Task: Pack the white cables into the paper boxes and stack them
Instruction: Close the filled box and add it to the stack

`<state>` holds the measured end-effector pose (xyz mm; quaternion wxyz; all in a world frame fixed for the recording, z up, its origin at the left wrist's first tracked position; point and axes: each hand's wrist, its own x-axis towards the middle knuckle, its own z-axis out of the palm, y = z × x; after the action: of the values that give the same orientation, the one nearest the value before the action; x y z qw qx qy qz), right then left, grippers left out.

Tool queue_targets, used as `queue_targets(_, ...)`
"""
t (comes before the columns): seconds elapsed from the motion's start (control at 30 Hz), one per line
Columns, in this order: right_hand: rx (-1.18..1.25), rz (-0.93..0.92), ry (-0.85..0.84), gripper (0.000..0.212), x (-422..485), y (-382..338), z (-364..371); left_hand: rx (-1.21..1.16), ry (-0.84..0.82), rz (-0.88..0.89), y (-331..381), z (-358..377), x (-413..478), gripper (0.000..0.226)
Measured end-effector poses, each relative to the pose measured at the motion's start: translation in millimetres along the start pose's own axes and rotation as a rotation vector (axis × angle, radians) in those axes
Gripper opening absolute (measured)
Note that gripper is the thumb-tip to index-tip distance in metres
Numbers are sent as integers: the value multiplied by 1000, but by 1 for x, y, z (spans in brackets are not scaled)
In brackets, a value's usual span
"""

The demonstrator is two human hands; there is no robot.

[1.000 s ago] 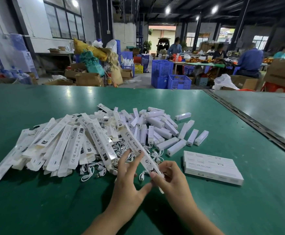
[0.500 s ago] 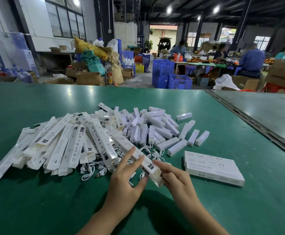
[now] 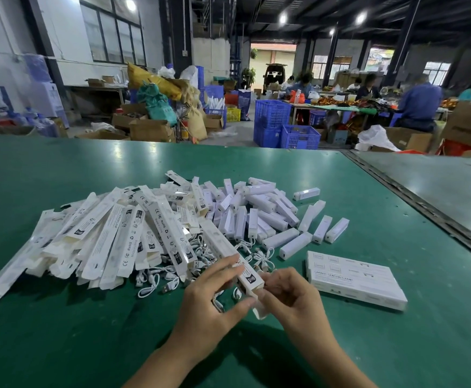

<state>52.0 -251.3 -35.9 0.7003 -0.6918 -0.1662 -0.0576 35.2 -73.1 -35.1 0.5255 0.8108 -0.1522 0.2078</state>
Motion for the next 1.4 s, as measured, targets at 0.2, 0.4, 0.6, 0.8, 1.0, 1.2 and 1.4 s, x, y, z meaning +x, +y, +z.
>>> queue_targets(0.2, -261, -181, -103, 13, -2, -2, -2, -49, 49, -12, -6, 1, 0, 38)
queue_targets(0.4, -522, -368, -143, 39, 0, -3, -4, -122, 83, -55, -9, -1, 0, 37)
queue_targets(0.6, -525, -425, -145, 29, 1, -1, -7, -151, 62, -90, -9, 1, -1, 25)
queue_targets(0.8, -571, -455, 32, 36, 1, -2, 0, -175, 45, -91, -7, 5, -1, 26)
queue_targets(1.0, -629, -601, 56, 18, 3, 2, -2, -172, 56, -77, -9, 6, -1, 27)
queue_targets(1.2, -599, -597, 37, 7, 2, 2, -2, -164, 87, -68, -8, 5, -1, 35)
queue_targets(1.4, -587, -568, 21, 7, 1, 1, -2, -149, 90, -51, -7, 5, -2, 35)
